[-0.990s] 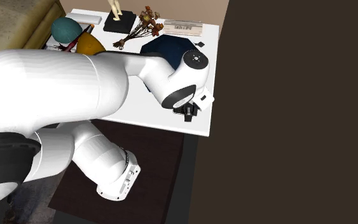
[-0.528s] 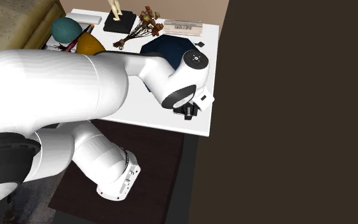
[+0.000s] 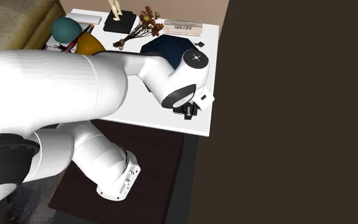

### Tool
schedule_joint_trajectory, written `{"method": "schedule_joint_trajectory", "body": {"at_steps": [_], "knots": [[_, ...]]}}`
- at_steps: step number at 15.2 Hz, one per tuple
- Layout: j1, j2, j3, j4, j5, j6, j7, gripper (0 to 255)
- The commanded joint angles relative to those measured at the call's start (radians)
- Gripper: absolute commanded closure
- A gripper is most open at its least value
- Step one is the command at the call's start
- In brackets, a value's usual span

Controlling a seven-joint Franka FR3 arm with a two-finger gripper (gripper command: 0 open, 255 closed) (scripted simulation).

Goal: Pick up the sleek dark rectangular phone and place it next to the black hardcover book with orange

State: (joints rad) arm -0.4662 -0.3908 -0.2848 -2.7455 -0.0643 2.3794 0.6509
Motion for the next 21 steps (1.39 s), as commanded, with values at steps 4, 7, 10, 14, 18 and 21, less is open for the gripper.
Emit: {"method": "schedule_joint_trajectory", "body": {"at_steps": [4,7,10,14,18,21], "knots": [[-0.005,-0.049,0.01,0.029,-0.007,-0.078,0.01,255],[-0.008,-0.078,0.017,0.05,-0.009,-0.129,0.016,255],[-0.01,-0.104,0.023,0.074,-0.011,-0.178,0.02,255],[-0.011,-0.134,0.031,0.109,-0.011,-0.242,0.026,255],[0.002,-0.202,0.074,0.08,0.0,-0.281,0.075,255],[0.029,-0.283,0.136,0.019,0.027,-0.3,0.147,255]]}}
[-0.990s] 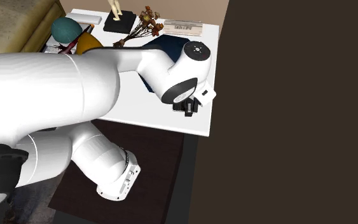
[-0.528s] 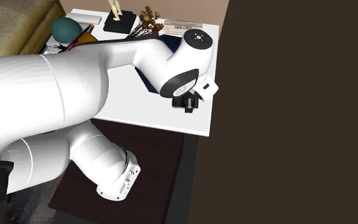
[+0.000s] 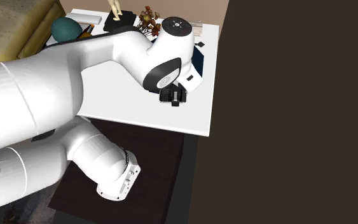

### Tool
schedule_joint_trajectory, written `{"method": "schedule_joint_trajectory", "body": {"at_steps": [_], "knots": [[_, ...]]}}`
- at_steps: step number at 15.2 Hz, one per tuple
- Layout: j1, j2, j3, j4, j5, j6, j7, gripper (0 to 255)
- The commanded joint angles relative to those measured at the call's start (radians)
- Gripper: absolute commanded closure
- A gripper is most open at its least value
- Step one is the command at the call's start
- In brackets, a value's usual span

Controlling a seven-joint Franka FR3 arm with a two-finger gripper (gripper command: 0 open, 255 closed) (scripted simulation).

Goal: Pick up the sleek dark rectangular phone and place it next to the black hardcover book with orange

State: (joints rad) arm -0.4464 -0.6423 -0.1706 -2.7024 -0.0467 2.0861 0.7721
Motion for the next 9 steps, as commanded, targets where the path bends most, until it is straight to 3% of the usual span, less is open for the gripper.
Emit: {"method": "schedule_joint_trajectory", "body": {"at_steps": [1,9], "knots": [[0.02,-0.056,0.042,-0.042,0.02,-0.013,0.05,255],[0.147,-0.217,0.223,-0.14,0.148,-0.067,0.257,255]]}}
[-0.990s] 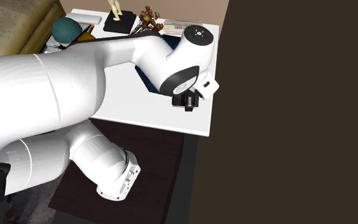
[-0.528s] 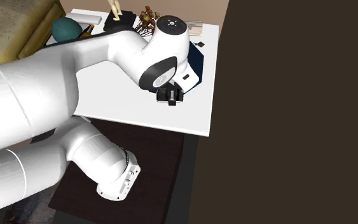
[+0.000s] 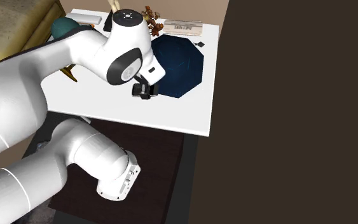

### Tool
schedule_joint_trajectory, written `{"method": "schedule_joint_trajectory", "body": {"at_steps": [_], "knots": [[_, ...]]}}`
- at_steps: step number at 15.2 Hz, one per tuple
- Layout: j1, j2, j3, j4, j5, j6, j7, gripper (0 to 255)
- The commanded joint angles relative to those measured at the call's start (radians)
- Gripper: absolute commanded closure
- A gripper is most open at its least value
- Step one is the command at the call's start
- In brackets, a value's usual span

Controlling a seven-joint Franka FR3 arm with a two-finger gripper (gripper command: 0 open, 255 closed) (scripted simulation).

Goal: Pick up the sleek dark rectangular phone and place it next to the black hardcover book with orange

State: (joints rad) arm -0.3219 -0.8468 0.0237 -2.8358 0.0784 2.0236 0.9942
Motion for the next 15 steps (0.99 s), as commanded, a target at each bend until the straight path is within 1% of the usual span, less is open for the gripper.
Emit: {"method": "schedule_joint_trajectory", "body": {"at_steps": [1,5,8,12,15], "knots": [[0.042,-0.026,0.053,-0.013,0.042,-0.009,0.062,255],[0.123,-0.056,0.152,-0.023,0.122,-0.022,0.175,255],[0.182,-0.056,0.229,-0.015,0.182,-0.022,0.26,255],[0.249,-0.028,0.332,0.016,0.256,-0.011,0.371,255],[0.287,0.012,0.409,0.054,0.303,0.004,0.452,255]]}}
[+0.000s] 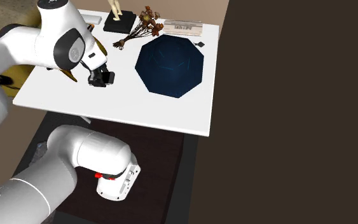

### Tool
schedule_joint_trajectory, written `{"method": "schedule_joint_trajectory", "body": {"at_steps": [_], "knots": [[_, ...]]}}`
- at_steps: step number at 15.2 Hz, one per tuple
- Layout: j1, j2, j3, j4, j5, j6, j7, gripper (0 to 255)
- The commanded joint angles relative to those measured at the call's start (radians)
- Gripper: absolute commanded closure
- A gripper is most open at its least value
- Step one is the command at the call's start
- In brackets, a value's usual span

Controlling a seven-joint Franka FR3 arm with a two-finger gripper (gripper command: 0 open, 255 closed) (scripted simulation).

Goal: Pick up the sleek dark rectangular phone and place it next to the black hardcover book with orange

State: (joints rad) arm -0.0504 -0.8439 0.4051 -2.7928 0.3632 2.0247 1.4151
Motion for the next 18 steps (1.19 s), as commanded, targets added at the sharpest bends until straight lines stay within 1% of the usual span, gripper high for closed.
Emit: {"method": "schedule_joint_trajectory", "body": {"at_steps": [1,6,10,14,18], "knots": [[0.025,0.026,0.053,0.026,0.032,0.009,0.058,255],[0.051,0.123,0.183,0.117,0.081,0.043,0.188,255],[0.044,0.216,0.29,0.209,0.093,0.071,0.293,255],[0.01,0.32,0.407,0.314,0.074,0.098,0.404,255],[-0.051,0.441,0.541,0.432,0.015,0.124,0.532,255]]}}
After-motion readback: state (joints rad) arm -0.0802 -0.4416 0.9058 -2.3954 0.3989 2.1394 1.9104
